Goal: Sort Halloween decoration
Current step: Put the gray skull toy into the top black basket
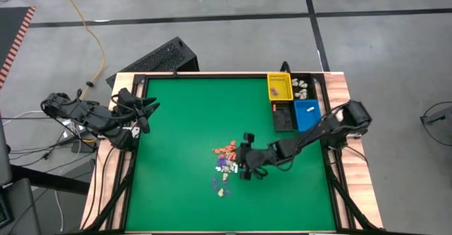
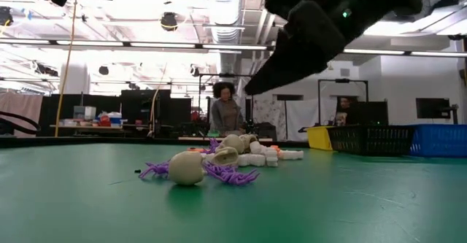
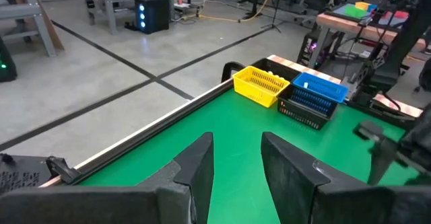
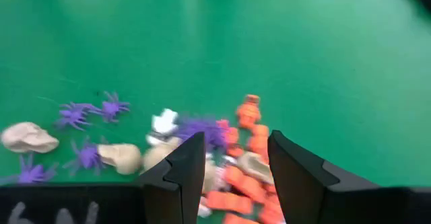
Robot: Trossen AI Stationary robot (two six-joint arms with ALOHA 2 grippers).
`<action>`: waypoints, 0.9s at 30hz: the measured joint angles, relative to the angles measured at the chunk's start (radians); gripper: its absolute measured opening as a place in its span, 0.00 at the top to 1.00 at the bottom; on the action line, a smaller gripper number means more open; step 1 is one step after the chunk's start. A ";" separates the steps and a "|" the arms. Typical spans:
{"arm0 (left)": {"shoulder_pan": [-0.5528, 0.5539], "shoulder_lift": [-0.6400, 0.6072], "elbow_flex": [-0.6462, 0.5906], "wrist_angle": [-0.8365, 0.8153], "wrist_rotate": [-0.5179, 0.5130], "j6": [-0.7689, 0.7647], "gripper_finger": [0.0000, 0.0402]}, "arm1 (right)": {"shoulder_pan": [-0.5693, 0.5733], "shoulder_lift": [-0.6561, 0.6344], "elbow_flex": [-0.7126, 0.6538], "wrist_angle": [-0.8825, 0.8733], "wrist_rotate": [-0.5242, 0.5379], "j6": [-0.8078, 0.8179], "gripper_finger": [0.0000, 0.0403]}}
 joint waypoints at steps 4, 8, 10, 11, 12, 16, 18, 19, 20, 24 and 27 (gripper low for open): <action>0.000 0.000 0.000 0.002 -0.005 -0.001 0.72 | 0.007 0.035 0.000 0.053 -0.017 0.033 0.55; 0.000 0.000 0.000 0.002 -0.006 -0.001 0.72 | 0.018 0.034 0.000 0.033 -0.019 0.060 0.55; 0.000 0.000 0.000 0.002 -0.006 -0.004 0.72 | 0.026 0.036 0.000 0.031 -0.019 0.072 0.55; 0.000 0.000 0.000 0.002 -0.006 -0.008 0.72 | 0.029 0.047 0.000 0.040 -0.019 0.078 0.55; 0.000 0.000 0.000 0.002 -0.007 -0.010 0.72 | 0.032 0.057 0.001 0.047 -0.019 0.088 0.55; 0.000 0.000 0.000 0.002 -0.008 -0.011 0.72 | 0.039 0.128 0.000 0.093 -0.035 0.108 0.55; 0.000 0.000 0.000 0.002 -0.013 -0.011 0.72 | 0.035 0.145 -0.001 0.125 -0.049 0.113 0.55; 0.000 0.000 0.000 0.002 -0.014 -0.011 0.72 | 0.032 0.149 -0.001 0.142 -0.052 0.113 0.55; 0.000 0.000 0.000 0.002 -0.014 -0.011 0.72 | 0.030 0.151 0.000 0.149 -0.052 0.113 0.55; 0.000 0.000 0.000 0.002 -0.014 -0.011 0.72 | 0.018 0.153 0.000 0.134 -0.049 0.112 0.55; 0.000 0.000 0.000 0.002 -0.014 -0.011 0.72 | 0.010 0.161 0.001 0.115 -0.048 0.112 0.55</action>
